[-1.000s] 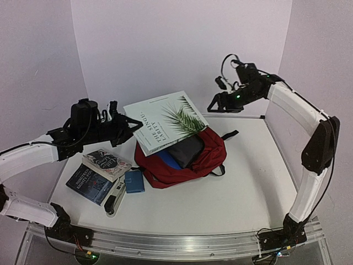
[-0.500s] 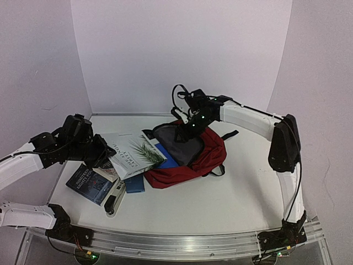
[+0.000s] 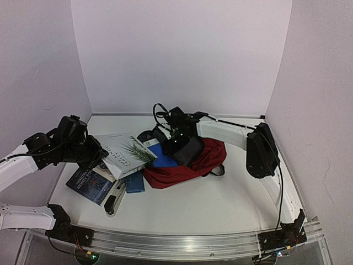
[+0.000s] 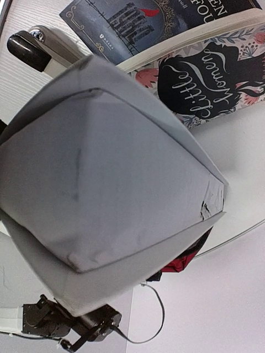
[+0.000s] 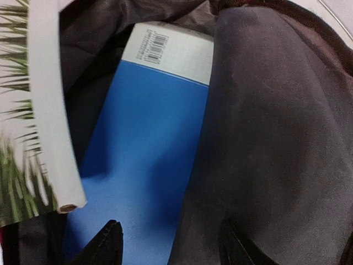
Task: Pack the student bag
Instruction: Place the book in the student bag.
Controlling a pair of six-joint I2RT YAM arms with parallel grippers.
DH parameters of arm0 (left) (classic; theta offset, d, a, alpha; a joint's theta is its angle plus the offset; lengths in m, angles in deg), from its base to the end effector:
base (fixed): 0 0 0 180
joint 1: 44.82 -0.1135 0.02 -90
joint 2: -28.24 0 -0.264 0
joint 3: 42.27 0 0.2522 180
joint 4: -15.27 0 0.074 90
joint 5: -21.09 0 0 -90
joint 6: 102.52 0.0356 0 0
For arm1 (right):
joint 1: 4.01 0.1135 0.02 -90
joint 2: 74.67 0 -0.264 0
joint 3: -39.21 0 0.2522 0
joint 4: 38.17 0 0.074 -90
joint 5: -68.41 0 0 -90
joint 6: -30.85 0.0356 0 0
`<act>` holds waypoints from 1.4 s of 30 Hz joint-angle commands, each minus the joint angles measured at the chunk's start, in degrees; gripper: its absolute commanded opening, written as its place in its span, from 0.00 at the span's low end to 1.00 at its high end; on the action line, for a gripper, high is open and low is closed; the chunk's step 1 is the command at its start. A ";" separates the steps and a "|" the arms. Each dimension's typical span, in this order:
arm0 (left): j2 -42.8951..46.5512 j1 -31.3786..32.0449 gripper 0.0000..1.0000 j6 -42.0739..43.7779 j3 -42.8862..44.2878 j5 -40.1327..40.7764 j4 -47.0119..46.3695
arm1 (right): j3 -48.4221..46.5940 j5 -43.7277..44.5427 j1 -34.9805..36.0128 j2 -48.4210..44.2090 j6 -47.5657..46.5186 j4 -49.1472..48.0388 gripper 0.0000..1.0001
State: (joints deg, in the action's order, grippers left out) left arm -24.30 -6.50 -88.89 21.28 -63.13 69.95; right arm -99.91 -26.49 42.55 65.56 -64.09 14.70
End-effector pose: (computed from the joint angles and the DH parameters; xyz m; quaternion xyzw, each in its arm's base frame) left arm 0.1483 -0.1126 0.2957 -0.3181 0.8616 -0.3058 0.2510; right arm 0.3687 0.3938 0.1890 -0.4247 0.8500 0.1477 0.2743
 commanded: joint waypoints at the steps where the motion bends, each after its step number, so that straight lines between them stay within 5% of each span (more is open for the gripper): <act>1: -0.42 -0.09 0.00 1.80 2.57 1.76 -0.32 | -0.77 6.88 -0.36 3.02 -2.82 -1.53 0.58; 4: 0.22 -0.09 0.00 2.54 1.95 1.66 -2.21 | 0.33 10.75 -0.40 3.22 -3.61 -1.82 0.46; 10: 0.38 -0.09 0.00 5.95 0.67 -1.44 -7.81 | -0.04 11.02 -0.53 -2.61 -2.45 -1.71 0.00; 26: -7.54 -0.18 0.00 8.08 -5.42 -14.64 -29.89 | 1.87 -2.92 -4.92 -17.89 2.72 -1.62 0.00; 34: -21.92 -0.59 0.00 9.10 -4.03 -24.61 -47.40 | 4.13 -10.04 -5.34 -20.64 3.28 -2.41 0.00; 42: -37.00 -2.44 0.00 8.03 1.76 -24.61 -59.90 | 7.22 -12.95 -5.34 -24.49 4.49 -2.98 0.00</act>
State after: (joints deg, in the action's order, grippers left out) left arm -55.28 -7.74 -81.50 16.93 -86.90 21.39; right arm -93.26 -35.25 36.68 48.95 -60.91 14.65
